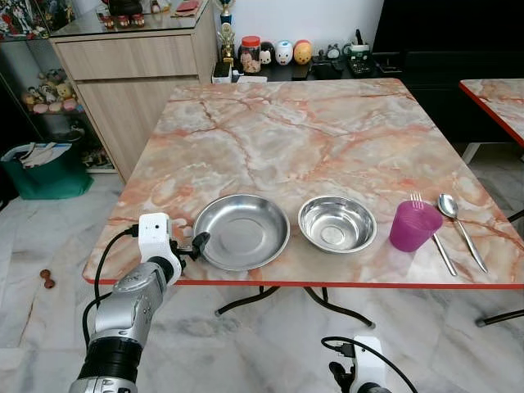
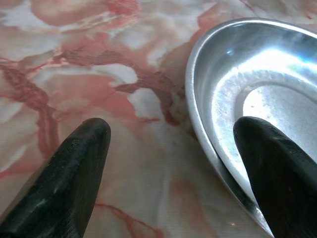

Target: Setting the table

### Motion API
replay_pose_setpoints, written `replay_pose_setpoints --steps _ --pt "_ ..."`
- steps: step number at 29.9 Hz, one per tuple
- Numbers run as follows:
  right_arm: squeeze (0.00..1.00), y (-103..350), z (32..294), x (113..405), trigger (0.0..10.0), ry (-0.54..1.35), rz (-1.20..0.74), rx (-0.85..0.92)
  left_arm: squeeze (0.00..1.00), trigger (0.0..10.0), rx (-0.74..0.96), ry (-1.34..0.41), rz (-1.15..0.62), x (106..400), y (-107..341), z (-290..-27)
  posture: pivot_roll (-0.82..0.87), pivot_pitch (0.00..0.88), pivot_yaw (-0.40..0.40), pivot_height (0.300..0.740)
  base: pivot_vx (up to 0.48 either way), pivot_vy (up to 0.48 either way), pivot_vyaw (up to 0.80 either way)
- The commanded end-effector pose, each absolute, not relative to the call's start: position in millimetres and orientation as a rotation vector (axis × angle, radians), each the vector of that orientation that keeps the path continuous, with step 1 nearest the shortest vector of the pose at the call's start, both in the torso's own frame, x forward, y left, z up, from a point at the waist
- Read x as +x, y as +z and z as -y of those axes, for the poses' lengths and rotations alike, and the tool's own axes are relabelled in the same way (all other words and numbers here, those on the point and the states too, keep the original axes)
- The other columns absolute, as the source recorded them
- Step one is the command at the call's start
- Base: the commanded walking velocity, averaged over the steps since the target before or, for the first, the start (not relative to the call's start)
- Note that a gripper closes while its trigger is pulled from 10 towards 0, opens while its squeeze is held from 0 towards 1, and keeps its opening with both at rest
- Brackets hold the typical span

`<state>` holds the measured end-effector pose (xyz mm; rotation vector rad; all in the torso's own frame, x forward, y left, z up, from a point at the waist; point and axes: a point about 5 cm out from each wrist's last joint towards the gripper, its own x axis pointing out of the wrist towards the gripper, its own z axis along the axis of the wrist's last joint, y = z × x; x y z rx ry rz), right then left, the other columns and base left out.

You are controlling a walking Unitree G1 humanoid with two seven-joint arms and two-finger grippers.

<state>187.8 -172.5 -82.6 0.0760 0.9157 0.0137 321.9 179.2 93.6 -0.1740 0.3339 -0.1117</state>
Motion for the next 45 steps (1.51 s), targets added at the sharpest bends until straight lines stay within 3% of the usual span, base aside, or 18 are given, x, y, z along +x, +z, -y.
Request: replay_pose_setpoints --steps 1,24,25,26,27,28,45 --pt "0.00 -81.8 171.6 189.5 10.0 0.021 -0.912 0.072 0.00 10.0 -0.140 -0.111 -0.304 323.6 100.1 -177.6 -0.04 0.000 0.046 0.740 0.000 0.000 0.00" --pt "0.00 -82.0 169.7 189.6 10.0 0.023 -0.915 0.078 0.00 10.0 0.005 -0.088 -0.355 332.5 86.3 -172.0 -0.04 0.000 0.053 0.740 0.000 0.000 0.00" --pt "0.00 -81.8 169.8 189.9 10.0 0.024 -0.914 0.078 0.00 7.7 -0.002 -0.084 -0.360 332.0 84.2 -173.3 -0.04 0.000 0.054 0.740 0.000 0.000 0.00" --pt "0.00 -81.7 169.7 190.1 10.0 0.023 -0.913 0.078 0.00 3.6 -0.005 -0.083 -0.360 332.0 84.1 -173.8 -0.04 0.000 0.056 0.740 0.000 0.000 0.00" --pt "0.00 -81.7 169.6 190.2 10.0 0.023 -0.913 0.079 0.00 3.6 -0.005 -0.083 -0.360 332.0 84.1 -174.0 -0.04 0.000 0.058 0.740 0.000 0.000 0.00" --pt "0.00 -81.7 169.8 190.1 10.0 0.023 -0.913 0.078 0.00 0.0 -0.008 -0.083 -0.358 331.9 84.2 -174.0 -0.04 0.000 0.056 0.740 0.000 0.000 0.00" --pt "0.00 -82.2 170.8 188.9 10.0 0.033 -0.920 0.070 0.00 0.0 -0.031 -0.115 -0.345 333.7 89.7 -174.0 -0.02 0.000 0.053 0.740 0.000 0.000 0.00"
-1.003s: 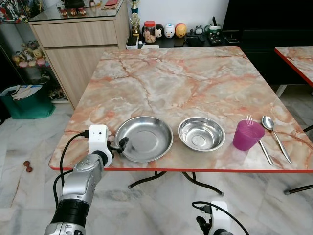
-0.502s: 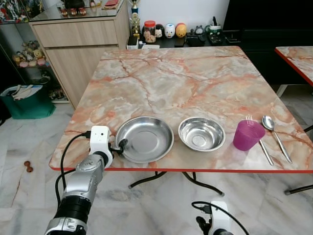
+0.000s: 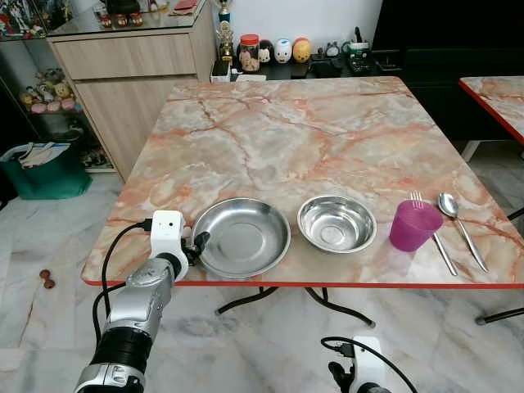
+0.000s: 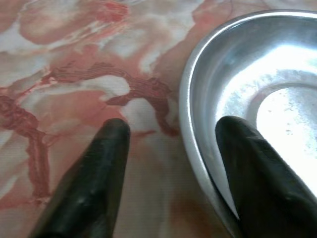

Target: Setting the table

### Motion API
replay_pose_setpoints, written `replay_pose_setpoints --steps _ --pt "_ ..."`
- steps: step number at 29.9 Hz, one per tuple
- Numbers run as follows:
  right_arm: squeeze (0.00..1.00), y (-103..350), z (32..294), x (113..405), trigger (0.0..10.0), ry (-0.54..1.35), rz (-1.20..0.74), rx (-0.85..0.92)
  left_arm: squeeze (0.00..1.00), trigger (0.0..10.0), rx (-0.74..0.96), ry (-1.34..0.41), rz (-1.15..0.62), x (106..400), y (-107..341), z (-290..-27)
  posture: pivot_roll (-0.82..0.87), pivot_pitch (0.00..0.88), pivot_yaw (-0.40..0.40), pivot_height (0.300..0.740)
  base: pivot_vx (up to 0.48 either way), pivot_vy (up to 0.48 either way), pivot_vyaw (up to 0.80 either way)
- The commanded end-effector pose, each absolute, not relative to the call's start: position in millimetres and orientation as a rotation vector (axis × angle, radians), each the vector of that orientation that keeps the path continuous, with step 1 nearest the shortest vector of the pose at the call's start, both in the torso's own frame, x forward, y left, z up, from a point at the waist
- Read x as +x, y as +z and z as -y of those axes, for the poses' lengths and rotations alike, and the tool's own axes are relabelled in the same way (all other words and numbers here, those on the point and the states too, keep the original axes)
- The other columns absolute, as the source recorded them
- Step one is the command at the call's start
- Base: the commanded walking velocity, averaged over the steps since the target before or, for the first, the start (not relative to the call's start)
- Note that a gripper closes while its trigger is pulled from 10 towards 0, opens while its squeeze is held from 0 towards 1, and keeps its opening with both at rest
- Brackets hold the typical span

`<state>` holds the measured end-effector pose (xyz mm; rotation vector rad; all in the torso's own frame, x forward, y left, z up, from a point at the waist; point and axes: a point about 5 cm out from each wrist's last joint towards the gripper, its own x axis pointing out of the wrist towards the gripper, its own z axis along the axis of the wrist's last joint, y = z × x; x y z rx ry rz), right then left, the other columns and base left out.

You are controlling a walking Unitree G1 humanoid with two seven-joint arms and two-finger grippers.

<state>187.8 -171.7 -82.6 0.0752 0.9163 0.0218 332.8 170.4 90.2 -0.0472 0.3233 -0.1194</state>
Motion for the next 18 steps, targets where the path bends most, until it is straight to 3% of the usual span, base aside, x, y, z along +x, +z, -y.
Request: replay_pose_setpoints --steps 1,18 --pt "0.00 -82.2 170.6 188.9 10.0 0.034 -0.920 0.070 0.00 0.0 -0.030 -0.119 -0.348 333.3 89.2 -174.1 -0.02 0.000 0.056 0.740 0.000 0.000 0.00" --pt "0.00 -82.8 168.3 187.9 10.0 0.037 -0.920 0.075 0.00 0.0 -0.003 -0.139 -0.362 325.9 85.6 -178.7 -0.03 0.000 0.068 0.740 0.000 0.000 0.00"
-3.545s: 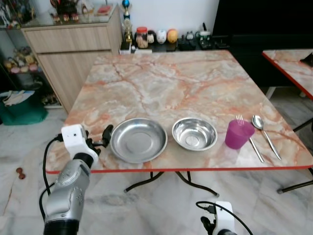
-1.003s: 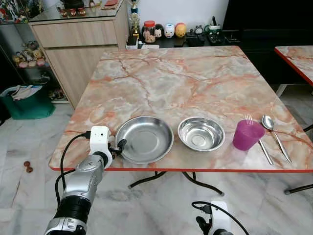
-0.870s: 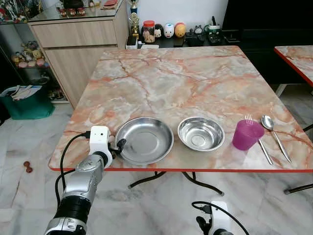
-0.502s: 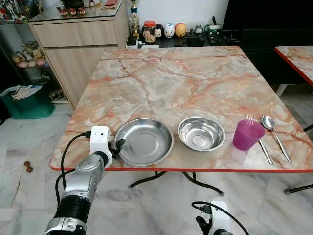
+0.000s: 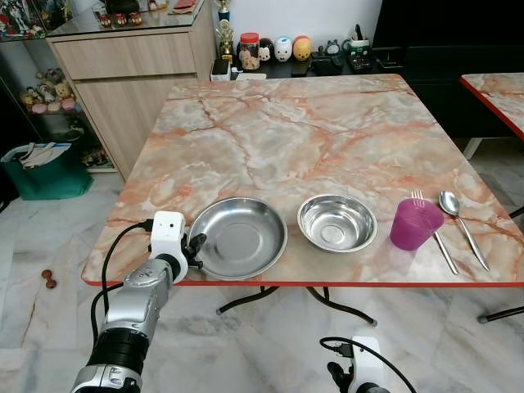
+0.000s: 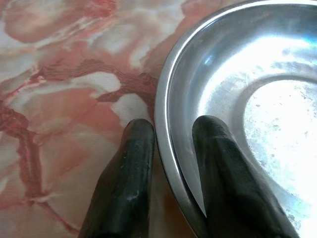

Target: Setting the table

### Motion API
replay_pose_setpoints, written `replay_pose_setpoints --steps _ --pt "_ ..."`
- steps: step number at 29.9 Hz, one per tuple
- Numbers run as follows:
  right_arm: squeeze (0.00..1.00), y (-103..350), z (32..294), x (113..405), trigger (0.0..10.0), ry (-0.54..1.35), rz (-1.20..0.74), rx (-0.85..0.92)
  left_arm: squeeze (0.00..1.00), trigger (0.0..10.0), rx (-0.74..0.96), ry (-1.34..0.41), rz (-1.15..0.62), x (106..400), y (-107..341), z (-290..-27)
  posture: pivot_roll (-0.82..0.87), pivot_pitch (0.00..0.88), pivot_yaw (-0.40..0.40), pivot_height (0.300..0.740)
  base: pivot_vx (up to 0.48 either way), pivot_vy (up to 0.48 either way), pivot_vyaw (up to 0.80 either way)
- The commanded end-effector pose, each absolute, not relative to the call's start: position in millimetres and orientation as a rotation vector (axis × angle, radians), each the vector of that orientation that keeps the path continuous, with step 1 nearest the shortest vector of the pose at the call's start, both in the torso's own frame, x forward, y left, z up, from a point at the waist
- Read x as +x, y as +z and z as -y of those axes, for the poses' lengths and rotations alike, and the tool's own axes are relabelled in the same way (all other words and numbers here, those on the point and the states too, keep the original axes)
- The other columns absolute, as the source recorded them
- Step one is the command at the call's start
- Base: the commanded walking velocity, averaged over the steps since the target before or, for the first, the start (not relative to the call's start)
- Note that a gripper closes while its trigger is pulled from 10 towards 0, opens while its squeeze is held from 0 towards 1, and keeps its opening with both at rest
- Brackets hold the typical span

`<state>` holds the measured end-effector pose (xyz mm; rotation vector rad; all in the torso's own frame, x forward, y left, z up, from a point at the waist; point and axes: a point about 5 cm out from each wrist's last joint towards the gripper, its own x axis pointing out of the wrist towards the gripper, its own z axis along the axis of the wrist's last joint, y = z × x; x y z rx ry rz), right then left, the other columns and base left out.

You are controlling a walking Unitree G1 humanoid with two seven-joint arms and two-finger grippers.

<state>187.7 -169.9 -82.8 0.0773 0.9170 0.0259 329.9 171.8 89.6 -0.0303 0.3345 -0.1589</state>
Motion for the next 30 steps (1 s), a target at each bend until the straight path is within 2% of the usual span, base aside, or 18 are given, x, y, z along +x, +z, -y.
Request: replay_pose_setpoints --steps 1,16,17,18,26,28,30 --pt "0.00 -82.8 168.4 188.0 10.0 0.037 -0.920 0.075 0.00 0.0 -0.014 -0.125 -0.351 325.3 86.8 -180.6 -0.03 0.000 0.065 0.740 0.000 0.000 0.00" --pt "0.00 -82.3 168.9 189.1 10.0 0.044 -0.921 0.067 0.00 0.0 -0.128 -0.009 -0.270 309.4 95.7 -201.6 -0.01 0.000 0.054 0.740 0.000 0.000 0.00" --pt "0.00 -82.2 169.0 189.2 10.0 0.044 -0.920 0.067 0.00 3.1 -0.166 0.000 -0.253 308.5 97.3 -201.8 -0.01 0.000 0.054 0.740 0.000 0.000 0.00" --pt "0.00 -82.2 168.9 189.2 10.0 0.045 -0.920 0.067 0.00 10.0 -0.215 0.001 -0.232 308.0 99.4 -201.1 -0.01 0.000 0.054 0.740 0.000 0.000 0.00" --pt "0.00 -82.2 169.0 189.2 10.0 0.045 -0.921 0.066 0.00 10.0 -0.261 -0.003 -0.213 307.7 101.6 -200.0 -0.02 0.000 0.052 0.740 0.000 0.000 0.00" --pt "0.00 -82.1 169.9 189.3 10.0 0.046 -0.921 0.063 0.00 10.0 -0.588 0.013 -0.092 304.8 112.1 -197.2 -0.02 0.000 0.047 0.740 0.000 0.000 0.00" --pt "0.00 -82.1 170.0 189.3 10.0 0.047 -0.921 0.062 0.00 10.0 -0.662 0.030 -0.067 303.3 114.1 -197.8 -0.02 0.000 0.047 0.740 0.000 0.000 0.00"
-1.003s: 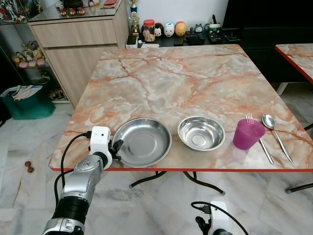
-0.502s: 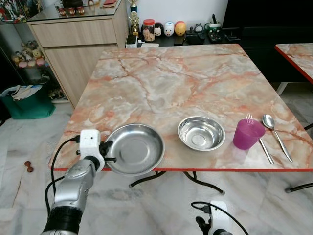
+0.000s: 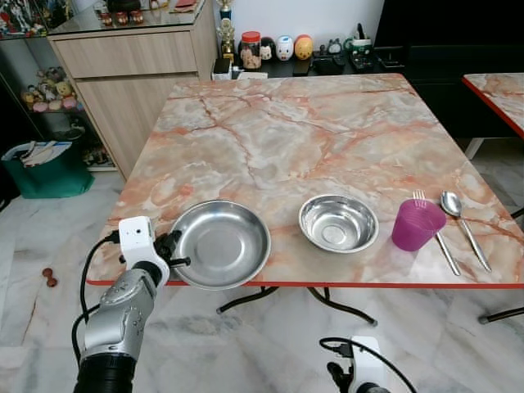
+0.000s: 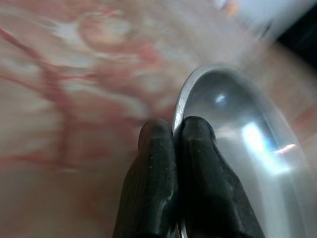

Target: Setting the table

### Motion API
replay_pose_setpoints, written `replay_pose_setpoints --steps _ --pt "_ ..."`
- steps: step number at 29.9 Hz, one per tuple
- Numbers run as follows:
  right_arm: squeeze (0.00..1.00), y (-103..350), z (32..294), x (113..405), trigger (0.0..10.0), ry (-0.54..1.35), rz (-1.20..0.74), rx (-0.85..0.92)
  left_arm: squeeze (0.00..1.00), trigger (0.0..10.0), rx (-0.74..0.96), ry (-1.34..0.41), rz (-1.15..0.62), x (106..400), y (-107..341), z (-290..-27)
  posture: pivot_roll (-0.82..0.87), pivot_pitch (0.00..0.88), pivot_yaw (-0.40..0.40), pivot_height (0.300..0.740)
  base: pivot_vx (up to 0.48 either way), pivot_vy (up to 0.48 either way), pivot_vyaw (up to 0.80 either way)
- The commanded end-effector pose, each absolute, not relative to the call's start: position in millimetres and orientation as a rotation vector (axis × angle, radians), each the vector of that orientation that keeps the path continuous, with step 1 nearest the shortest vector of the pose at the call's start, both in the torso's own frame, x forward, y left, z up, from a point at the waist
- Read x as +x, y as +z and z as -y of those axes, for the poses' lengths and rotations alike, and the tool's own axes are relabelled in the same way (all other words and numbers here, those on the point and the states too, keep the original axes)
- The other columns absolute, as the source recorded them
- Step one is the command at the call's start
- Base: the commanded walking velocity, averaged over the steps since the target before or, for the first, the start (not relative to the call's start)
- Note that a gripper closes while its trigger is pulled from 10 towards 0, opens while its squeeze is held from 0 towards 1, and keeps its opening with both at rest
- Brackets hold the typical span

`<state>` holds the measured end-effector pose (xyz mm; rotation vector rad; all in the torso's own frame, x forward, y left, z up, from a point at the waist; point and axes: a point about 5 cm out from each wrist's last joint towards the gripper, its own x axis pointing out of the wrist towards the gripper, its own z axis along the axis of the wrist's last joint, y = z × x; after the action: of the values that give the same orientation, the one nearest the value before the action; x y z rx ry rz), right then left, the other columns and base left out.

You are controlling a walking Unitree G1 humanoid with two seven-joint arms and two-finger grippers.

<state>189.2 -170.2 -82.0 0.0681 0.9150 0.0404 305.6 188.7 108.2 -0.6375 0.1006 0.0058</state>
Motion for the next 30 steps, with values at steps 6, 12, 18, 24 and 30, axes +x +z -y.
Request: replay_pose_setpoints --steps 6,12,18,24,30 --pt "0.00 -82.0 170.7 189.2 10.0 0.047 -0.921 0.060 0.00 10.0 -0.738 0.057 0.012 304.0 126.2 -201.5 -0.02 0.000 0.042 0.740 0.000 0.000 0.00" --pt "0.00 -82.0 170.9 189.2 10.0 0.046 -0.920 0.059 0.00 10.0 -0.841 0.032 0.101 305.2 145.7 -198.4 -0.02 0.000 0.041 0.740 0.000 0.000 0.00" --pt "0.00 -81.9 172.1 189.2 10.0 0.033 -0.917 0.057 0.00 10.0 -0.952 0.001 0.180 303.9 164.8 -193.2 -0.02 0.000 0.036 0.740 0.000 0.000 0.00" --pt "0.00 -81.8 173.3 189.2 10.0 0.005 -0.909 0.070 0.00 10.0 -0.936 -0.075 0.252 300.6 185.4 -185.9 -0.02 0.000 0.035 0.740 0.000 0.000 0.00" --pt "0.00 -81.7 174.3 189.2 10.0 -0.014 -0.905 0.072 0.00 10.0 -0.918 -0.109 0.257 299.8 190.8 -180.6 -0.02 0.000 0.033 0.740 0.000 -0.366 0.00"
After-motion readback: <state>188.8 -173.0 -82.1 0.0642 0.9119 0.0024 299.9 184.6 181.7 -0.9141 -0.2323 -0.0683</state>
